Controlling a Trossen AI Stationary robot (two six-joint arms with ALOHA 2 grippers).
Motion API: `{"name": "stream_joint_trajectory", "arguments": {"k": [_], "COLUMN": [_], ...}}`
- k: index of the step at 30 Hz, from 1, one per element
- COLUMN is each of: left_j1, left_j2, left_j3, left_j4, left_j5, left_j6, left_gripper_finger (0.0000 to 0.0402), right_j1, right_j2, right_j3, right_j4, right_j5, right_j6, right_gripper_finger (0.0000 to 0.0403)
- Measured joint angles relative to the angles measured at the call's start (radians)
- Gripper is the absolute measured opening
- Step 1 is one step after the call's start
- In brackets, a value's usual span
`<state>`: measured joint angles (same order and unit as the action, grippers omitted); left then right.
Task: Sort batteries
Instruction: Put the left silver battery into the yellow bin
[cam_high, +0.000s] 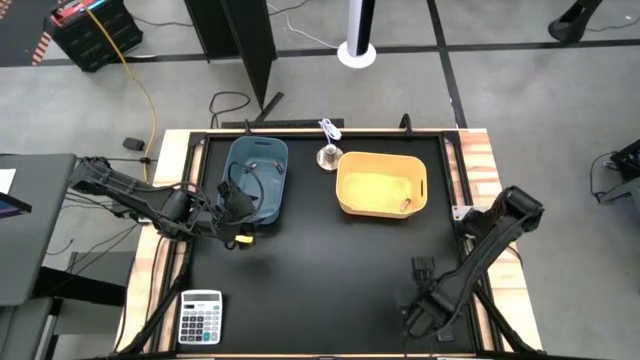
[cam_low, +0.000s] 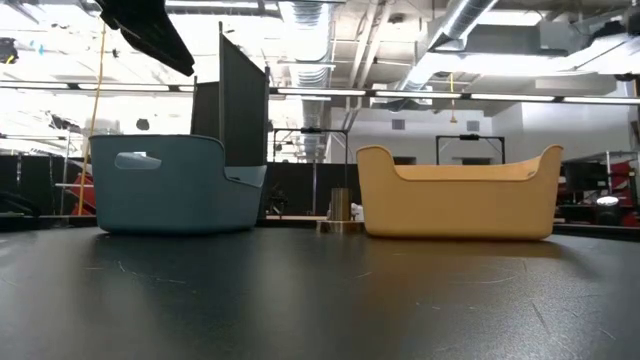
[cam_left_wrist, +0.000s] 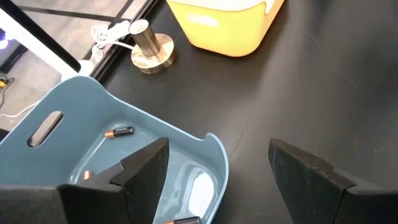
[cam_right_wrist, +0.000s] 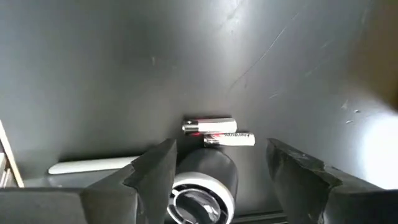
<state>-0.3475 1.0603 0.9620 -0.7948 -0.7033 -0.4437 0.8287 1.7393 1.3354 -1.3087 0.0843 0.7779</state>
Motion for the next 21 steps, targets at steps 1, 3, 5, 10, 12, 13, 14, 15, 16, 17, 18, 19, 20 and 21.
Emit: {"name": "stream_joint_trajectory", "arguments": {"k": [1, 3, 5, 10, 12, 13, 14, 15, 16, 17, 18, 19, 20, 21], "left_j1": [0.0, 0.0, 0.0, 0.0, 0.0, 0.0, 0.0, 0.0, 0.0, 0.0, 0.0, 0.0, 0.0, 0.0], "left_j2": [0.0, 0.0, 0.0, 0.0, 0.0, 0.0, 0.0, 0.0, 0.0, 0.0, 0.0, 0.0, 0.0, 0.0], "left_j3": [0.0, 0.0, 0.0, 0.0, 0.0, 0.0, 0.0, 0.0, 0.0, 0.0, 0.0, 0.0, 0.0, 0.0], "left_j4": [0.0, 0.0, 0.001, 0.008, 0.012, 0.013, 0.017, 0.023, 0.03, 0.039, 0.048, 0.056, 0.062, 0.067], "left_j5": [0.0, 0.0, 0.0, 0.0, 0.0, 0.0, 0.0, 0.0, 0.0, 0.0, 0.0, 0.0, 0.0, 0.0], "left_j6": [-0.005, -0.01, -0.013, -0.016, -0.017, -0.017, -0.017, -0.017, -0.017, -0.017, -0.016, -0.016, -0.016, -0.017], "left_gripper_finger": [0.0272, 0.0272, 0.0272, 0.0272, 0.0272, 0.0272, 0.0272, 0.0272, 0.0272, 0.0272, 0.0272, 0.0272, 0.0272, 0.0272], "right_j1": [-0.006, -0.019, -0.032, -0.066, -0.068, -0.064, -0.059, -0.051, -0.04, -0.025, -0.01, 0.006, 0.024, 0.04], "right_j2": [0.006, 0.016, 0.018, -0.026, -0.075, -0.106, -0.144, -0.19, -0.235, -0.283, -0.327, -0.364, -0.392, -0.412], "right_j3": [0.0, 0.0, -0.001, -0.076, -0.128, -0.156, -0.184, -0.214, -0.239, -0.267, -0.293, -0.315, -0.334, -0.352], "right_j4": [0.005, 0.015, 0.005, 0.018, 0.066, 0.09, 0.113, 0.137, 0.153, 0.168, 0.178, 0.183, 0.191, 0.202], "right_j5": [-0.012, -0.038, -0.052, -0.056, -0.04, -0.028, -0.011, 0.009, 0.029, 0.046, 0.053, 0.055, 0.055, 0.055], "right_j6": [0.0, -0.004, -0.014, -0.012, -0.025, -0.023, -0.009, 0.013, 0.04, 0.071, 0.096, 0.122, 0.148, 0.17], "right_gripper_finger": [0.0266, 0.0266, 0.0266, 0.0266, 0.0266, 0.0266, 0.0266, 0.0266, 0.0266, 0.0266, 0.0266, 0.0266, 0.0266, 0.0266]}}
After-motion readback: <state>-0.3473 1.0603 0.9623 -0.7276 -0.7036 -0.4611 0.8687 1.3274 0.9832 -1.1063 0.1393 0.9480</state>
